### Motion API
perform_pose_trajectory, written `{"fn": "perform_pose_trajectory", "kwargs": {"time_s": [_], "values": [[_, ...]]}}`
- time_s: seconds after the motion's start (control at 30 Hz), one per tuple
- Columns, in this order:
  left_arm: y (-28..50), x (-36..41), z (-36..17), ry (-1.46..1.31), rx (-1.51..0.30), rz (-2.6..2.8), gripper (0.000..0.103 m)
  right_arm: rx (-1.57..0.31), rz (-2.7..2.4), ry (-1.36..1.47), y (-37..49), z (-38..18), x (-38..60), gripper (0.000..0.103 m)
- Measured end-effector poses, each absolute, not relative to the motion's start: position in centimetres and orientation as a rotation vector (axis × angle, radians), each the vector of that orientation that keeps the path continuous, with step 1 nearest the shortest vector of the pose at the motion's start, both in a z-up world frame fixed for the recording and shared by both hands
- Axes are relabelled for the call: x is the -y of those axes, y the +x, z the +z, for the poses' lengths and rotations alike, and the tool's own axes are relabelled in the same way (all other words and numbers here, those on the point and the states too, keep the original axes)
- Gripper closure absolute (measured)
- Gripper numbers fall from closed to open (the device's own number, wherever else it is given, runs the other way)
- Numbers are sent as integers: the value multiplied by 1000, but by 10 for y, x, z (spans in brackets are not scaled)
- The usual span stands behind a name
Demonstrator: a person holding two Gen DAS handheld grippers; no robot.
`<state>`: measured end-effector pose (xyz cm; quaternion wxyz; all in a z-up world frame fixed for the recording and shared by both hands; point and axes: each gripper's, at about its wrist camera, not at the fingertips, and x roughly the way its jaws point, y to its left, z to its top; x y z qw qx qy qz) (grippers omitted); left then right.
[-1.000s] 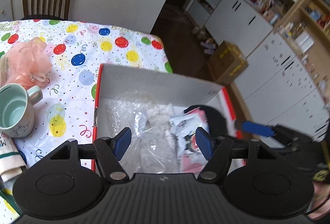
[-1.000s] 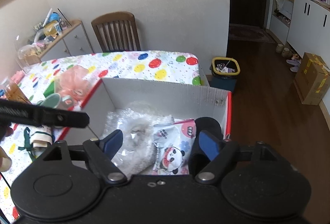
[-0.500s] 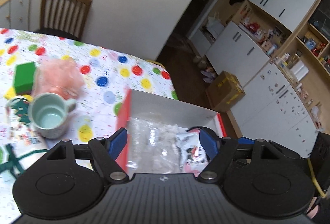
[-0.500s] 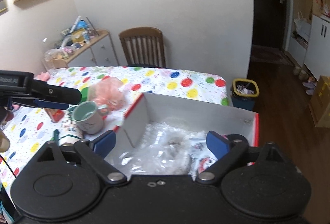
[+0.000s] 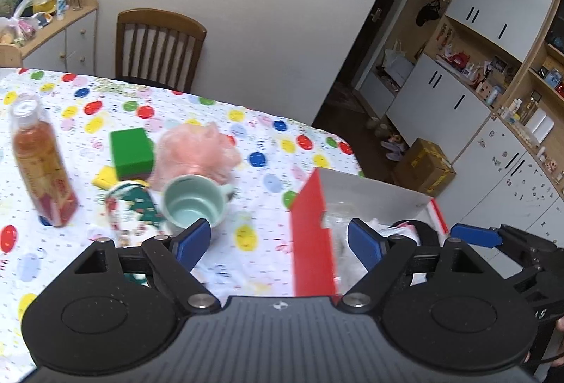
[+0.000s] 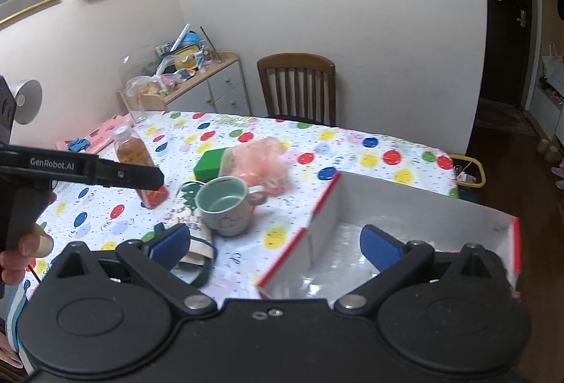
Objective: Organize soft objects
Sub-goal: 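Move both tools back from the shoebox toward the table items, then grasp the Christmas-print cloth with the left tool while the right tool grasps the pink bath puff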
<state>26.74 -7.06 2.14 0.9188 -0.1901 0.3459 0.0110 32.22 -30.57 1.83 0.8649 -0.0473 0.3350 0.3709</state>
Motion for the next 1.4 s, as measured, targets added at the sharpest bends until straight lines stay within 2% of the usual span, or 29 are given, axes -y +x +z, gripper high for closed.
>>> {"fn": "perform_pose_trajectory", "kwargs": {"time_s": [0.23,0.53,0.77,1.23,1.4], "values": [[256,25,14,-339,-712,46,1,-722,778,-90,314,13,264,0],[249,-32,-15,-305,-706,57,1,-762,761,-104,308,-1,211,0],[253,-48,-54,-274,-752,33,1,-766,746,-144,325,0,169,0],[292,-34,-117,-215,-806,-14,1,-856,675,-211,433,-44,94,0],[311,-43,-133,-297,-846,-35,1,-911,668,-272,464,-67,72,1]]}}
